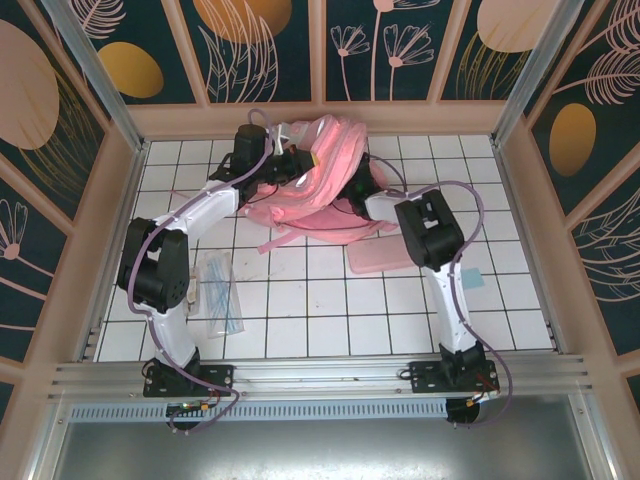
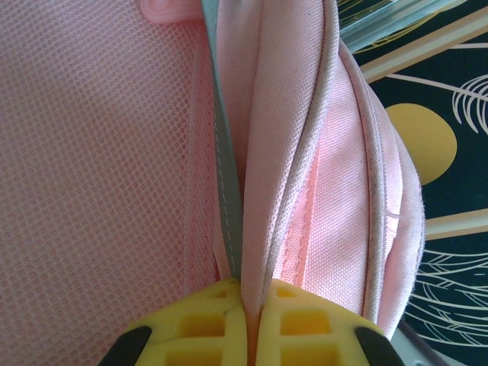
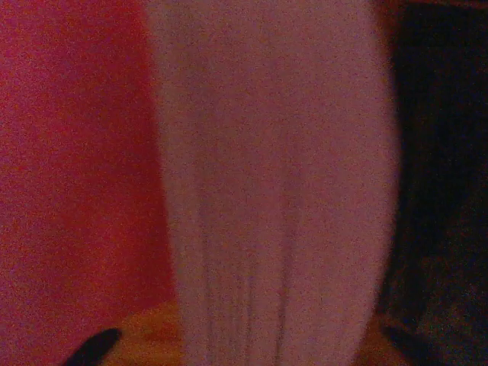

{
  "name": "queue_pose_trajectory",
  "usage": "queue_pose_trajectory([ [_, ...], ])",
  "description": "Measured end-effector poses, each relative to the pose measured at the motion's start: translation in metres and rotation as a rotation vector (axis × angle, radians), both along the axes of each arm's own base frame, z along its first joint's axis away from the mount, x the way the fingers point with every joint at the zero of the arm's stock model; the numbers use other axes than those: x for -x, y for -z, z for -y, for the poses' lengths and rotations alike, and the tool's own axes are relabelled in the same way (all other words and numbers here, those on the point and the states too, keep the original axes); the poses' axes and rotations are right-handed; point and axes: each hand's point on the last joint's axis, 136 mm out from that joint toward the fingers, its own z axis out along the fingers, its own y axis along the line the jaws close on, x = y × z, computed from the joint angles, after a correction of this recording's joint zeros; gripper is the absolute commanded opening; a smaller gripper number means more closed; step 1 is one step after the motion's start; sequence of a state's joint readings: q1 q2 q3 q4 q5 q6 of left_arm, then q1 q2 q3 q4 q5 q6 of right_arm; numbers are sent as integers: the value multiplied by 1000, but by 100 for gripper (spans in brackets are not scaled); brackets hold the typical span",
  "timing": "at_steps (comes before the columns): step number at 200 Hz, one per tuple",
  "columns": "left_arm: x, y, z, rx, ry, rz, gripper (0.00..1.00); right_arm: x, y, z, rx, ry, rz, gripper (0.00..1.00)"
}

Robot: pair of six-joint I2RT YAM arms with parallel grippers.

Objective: Pack the student bag

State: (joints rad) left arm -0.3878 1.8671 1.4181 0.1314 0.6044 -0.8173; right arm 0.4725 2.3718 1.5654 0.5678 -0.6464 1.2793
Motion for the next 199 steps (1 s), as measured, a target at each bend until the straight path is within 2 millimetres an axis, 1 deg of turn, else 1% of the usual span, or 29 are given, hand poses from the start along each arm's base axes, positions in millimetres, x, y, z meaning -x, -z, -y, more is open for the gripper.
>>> queue_pose_trajectory([
  [9, 0, 2, 0, 0, -2, -1, 0, -1, 3, 1, 0, 8, -15, 54],
  [25, 1, 4, 0, 1, -3, -3, 0, -2, -5, 5, -6, 25, 1, 67],
  [38, -1, 2, 0, 4, -10, 2, 0, 0, -7, 18, 17, 53, -6, 71],
  [41, -1, 2, 0, 5, -10, 3, 0, -1, -8, 22, 25, 64, -11, 76],
  [51, -1, 2, 1, 8, -14, 2, 0, 1, -10, 34, 58, 82, -14, 79],
  [78, -2, 2, 0, 9, -25, -1, 0, 3, -12, 78, 184, 140, -34, 80],
  [97, -3, 1, -1, 9, -30, 0, 0, 7, -13, 116, 273, 181, -35, 80],
  [123, -4, 1, -1, 10, -32, 3, 0, 22, -10, 167, 404, 229, -46, 80],
  [135, -4, 0, -1, 11, -31, 3, 0, 34, -13, 180, 456, 228, -35, 79],
  [138, -4, 0, -1, 11, -32, 4, 6, 37, -14, 182, 469, 228, -34, 79],
  [141, -4, 0, -1, 11, -32, 5, 15, 41, -16, 184, 483, 228, -28, 79],
  [146, -4, 0, -1, 10, -31, 6, 36, 48, -18, 187, 500, 222, -22, 79],
  [147, -4, 0, 0, 9, -30, 8, 39, 49, -19, 187, 504, 222, -19, 79],
  [150, -4, 0, 0, 8, -29, 6, 53, 53, -22, 190, 519, 221, -10, 79],
  [152, -4, 0, 0, 8, -29, 5, 59, 56, -24, 190, 522, 218, -8, 79],
  [159, -4, -1, 0, 7, -28, 6, 77, 66, -32, 193, 544, 211, 12, 79],
  [167, -6, -4, 1, 8, -29, 14, 92, 77, -42, 195, 567, 205, 39, 79],
  [171, -7, -7, 1, 10, -29, 20, 97, 83, -49, 196, 579, 203, 58, 79],
  [174, -7, -8, 1, 9, -30, 24, 98, 87, -54, 196, 586, 203, 71, 79],
  [189, -10, -11, -1, 7, -43, 39, 99, 107, -74, 198, 625, 201, 128, 79],
  [199, -11, -8, -5, -1, -59, 38, 99, 120, -82, 200, 652, 202, 153, 78],
])
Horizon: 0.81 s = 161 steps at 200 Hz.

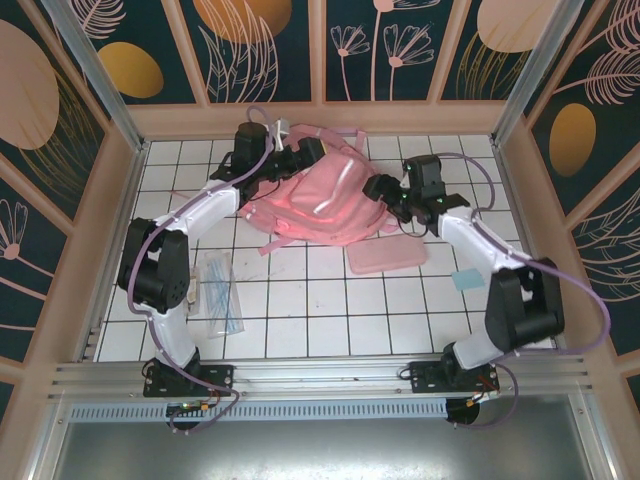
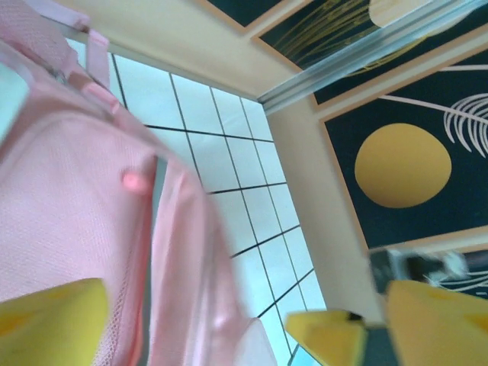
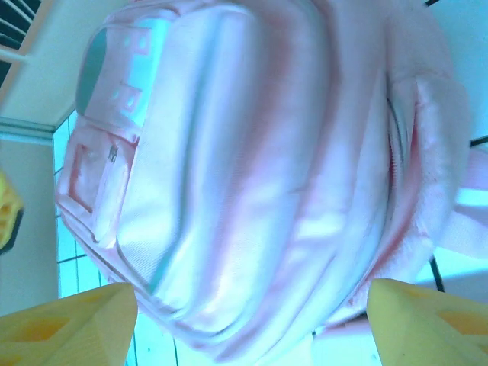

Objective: Pack the student bag

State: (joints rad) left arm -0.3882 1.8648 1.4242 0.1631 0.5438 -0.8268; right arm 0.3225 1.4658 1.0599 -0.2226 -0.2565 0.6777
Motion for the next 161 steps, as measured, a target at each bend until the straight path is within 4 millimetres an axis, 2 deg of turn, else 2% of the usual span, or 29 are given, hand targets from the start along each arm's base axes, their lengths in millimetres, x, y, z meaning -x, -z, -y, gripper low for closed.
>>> queue_pose_trajectory([
  [21, 7, 16, -18, -30, -52, -25, 99, 20, -9, 11, 80, 36, 21, 78],
  [47, 25, 47, -54, -67, -142, -87, 96, 32, -13, 13, 159, 65, 39, 77],
  [73, 46, 79, -90, -93, -243, -155, 95, 45, -12, -12, 198, 17, 60, 77],
  [99, 71, 116, -113, -136, -328, -229, 92, 56, -5, -44, 221, -42, 61, 77],
  [134, 92, 151, -131, -138, -422, -298, 83, 56, 10, -67, 242, -77, 34, 77],
  [161, 96, 166, -137, -77, -481, -330, 74, 55, 13, -76, 242, -85, 31, 77],
])
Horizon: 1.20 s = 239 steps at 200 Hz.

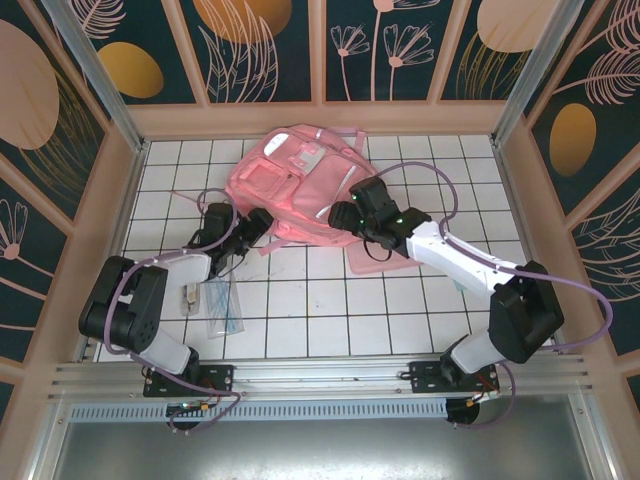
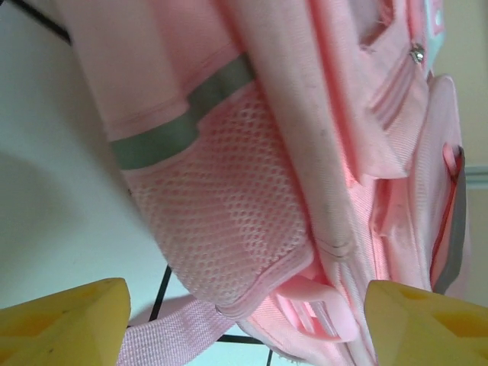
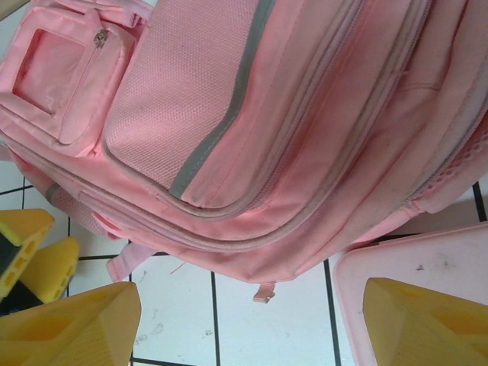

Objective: Pack the student bag

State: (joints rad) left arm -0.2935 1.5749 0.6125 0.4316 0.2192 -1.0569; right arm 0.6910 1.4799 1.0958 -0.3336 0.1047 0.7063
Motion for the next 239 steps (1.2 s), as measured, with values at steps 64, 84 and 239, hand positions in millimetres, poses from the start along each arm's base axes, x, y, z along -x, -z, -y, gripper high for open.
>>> queue_pose_trajectory([
  [64, -35, 33, 14, 153, -72, 1, 0, 0, -7, -12, -36, -11, 26, 76],
  [84, -38, 30, 17, 197, -81, 11, 0, 3, -6, -23, -71, -50, 48, 74],
  [239, -31, -69, 49, 400, -129, 95, 0, 9, 57, -136, -152, -581, 271, 57],
])
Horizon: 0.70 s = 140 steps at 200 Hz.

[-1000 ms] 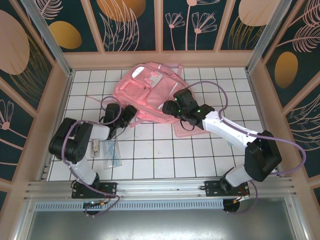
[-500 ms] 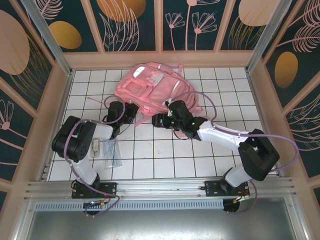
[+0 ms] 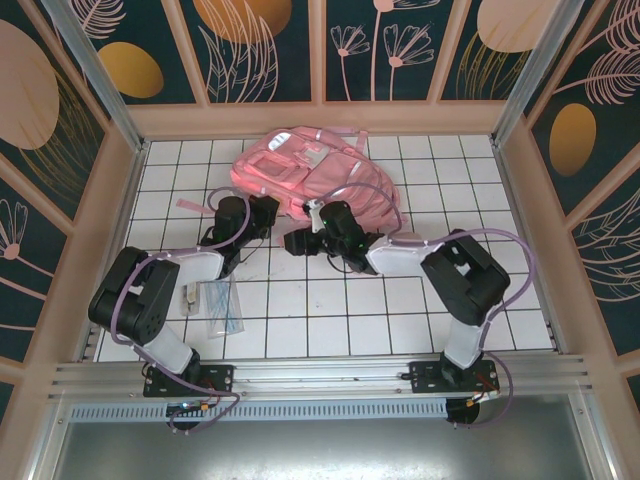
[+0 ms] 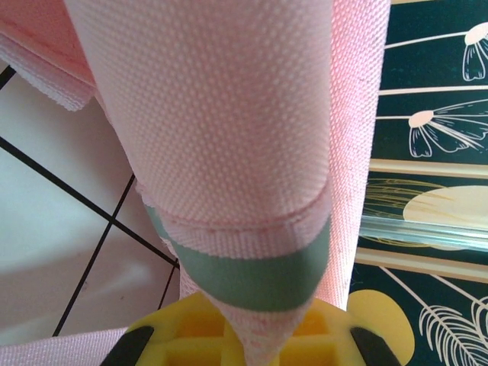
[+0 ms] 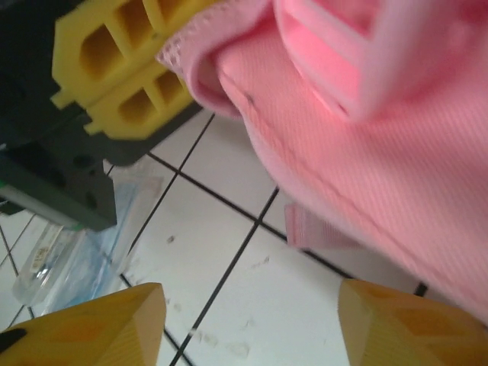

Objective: Pack the student bag

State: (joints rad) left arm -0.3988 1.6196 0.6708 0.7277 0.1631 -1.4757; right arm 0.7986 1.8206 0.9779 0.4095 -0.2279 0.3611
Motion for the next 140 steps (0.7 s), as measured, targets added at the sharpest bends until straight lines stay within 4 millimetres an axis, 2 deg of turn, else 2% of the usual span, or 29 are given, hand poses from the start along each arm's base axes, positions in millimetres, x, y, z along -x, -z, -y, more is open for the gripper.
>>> queue_pose_trajectory([
  [38, 1, -9, 0, 8, -8, 18, 0, -28, 4, -12, 10, 39, 94, 55],
  [49, 1, -10, 0, 9, -12, 20, 0, -36, 6, -16, 14, 56, 111, 50],
  [60, 0, -11, -2, 9, -22, 22, 0, -42, 6, -18, 18, 72, 135, 40],
  [93, 3, -12, -5, 10, -36, 25, 0, -52, 1, -19, 14, 106, 182, 0],
  [118, 6, -13, -7, 6, -46, 29, 0, -51, -1, -18, 15, 102, 198, 0],
  [140, 6, -12, -7, -10, -51, 32, 0, -41, 0, -7, 44, 91, 187, 0],
])
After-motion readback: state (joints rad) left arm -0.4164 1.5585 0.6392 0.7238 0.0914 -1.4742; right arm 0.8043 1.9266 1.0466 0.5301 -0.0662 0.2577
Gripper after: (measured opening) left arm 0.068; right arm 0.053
